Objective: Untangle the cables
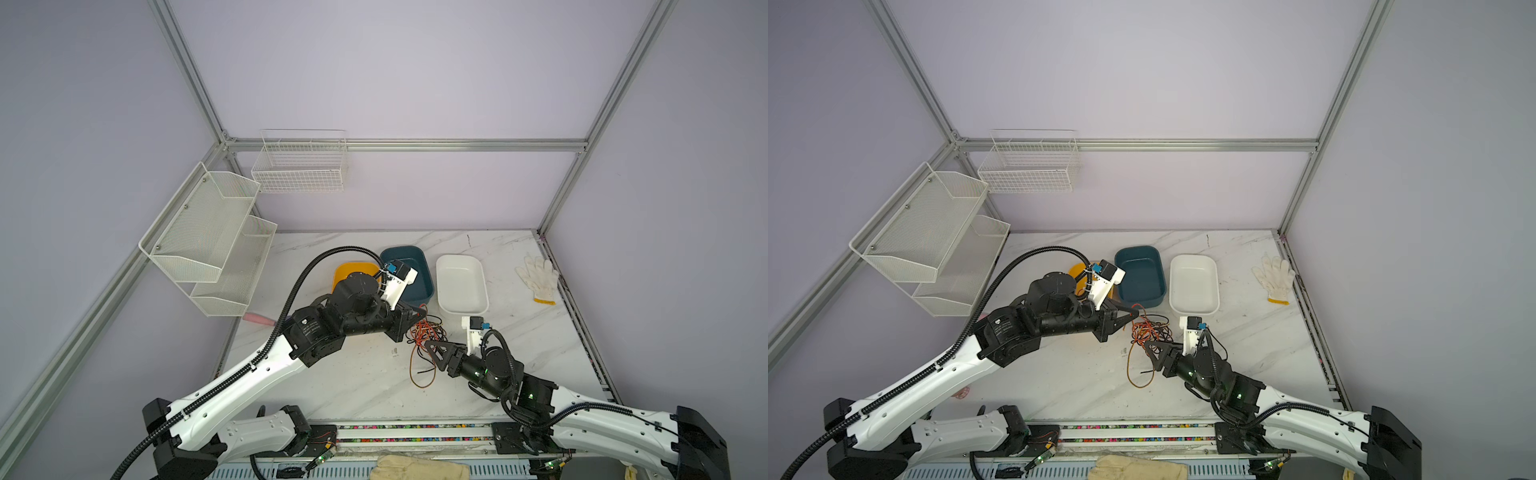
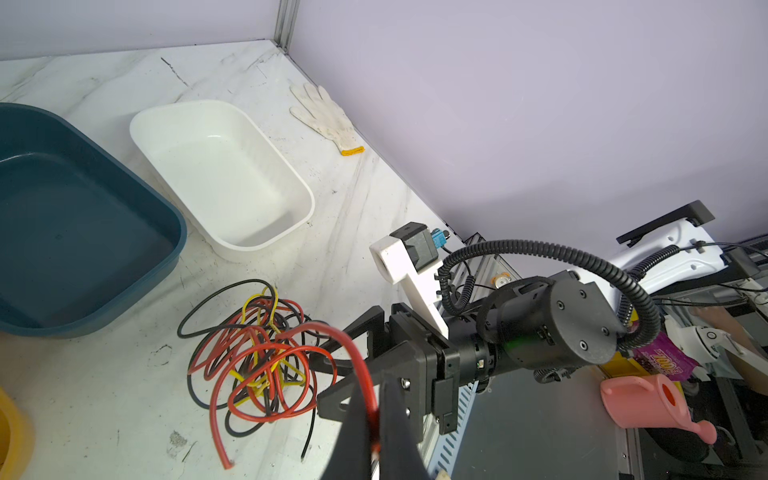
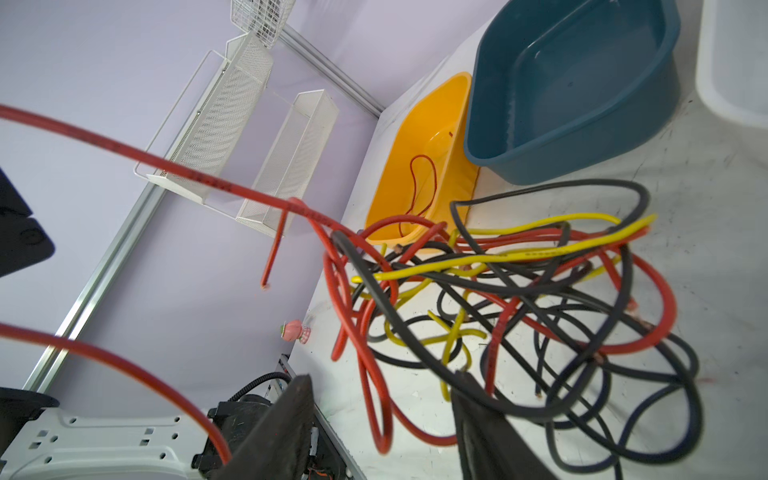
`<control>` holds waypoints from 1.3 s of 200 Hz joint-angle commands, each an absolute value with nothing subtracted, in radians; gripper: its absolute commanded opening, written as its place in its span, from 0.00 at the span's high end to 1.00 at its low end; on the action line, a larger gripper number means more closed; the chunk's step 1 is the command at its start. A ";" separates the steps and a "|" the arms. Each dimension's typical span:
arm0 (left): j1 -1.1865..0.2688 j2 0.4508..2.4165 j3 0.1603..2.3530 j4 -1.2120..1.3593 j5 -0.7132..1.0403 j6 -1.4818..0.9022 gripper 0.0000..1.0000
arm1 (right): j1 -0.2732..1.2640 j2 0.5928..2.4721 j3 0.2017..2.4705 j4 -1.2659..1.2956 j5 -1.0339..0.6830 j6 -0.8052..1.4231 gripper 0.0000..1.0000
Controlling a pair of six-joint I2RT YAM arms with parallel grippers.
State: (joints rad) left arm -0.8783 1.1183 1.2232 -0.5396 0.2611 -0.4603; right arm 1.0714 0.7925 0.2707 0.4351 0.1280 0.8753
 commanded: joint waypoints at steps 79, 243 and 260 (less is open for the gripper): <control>-0.879 1.092 1.246 -0.407 0.349 -0.497 1.00 | 1.077 1.029 0.300 0.782 0.143 0.881 0.43; -0.886 1.032 1.127 -0.311 0.414 -0.550 1.00 | 1.095 1.107 0.363 0.702 0.285 0.878 0.75; -0.886 1.003 1.127 -0.310 0.403 -0.549 1.00 | 1.096 1.115 0.358 0.674 0.313 0.890 0.85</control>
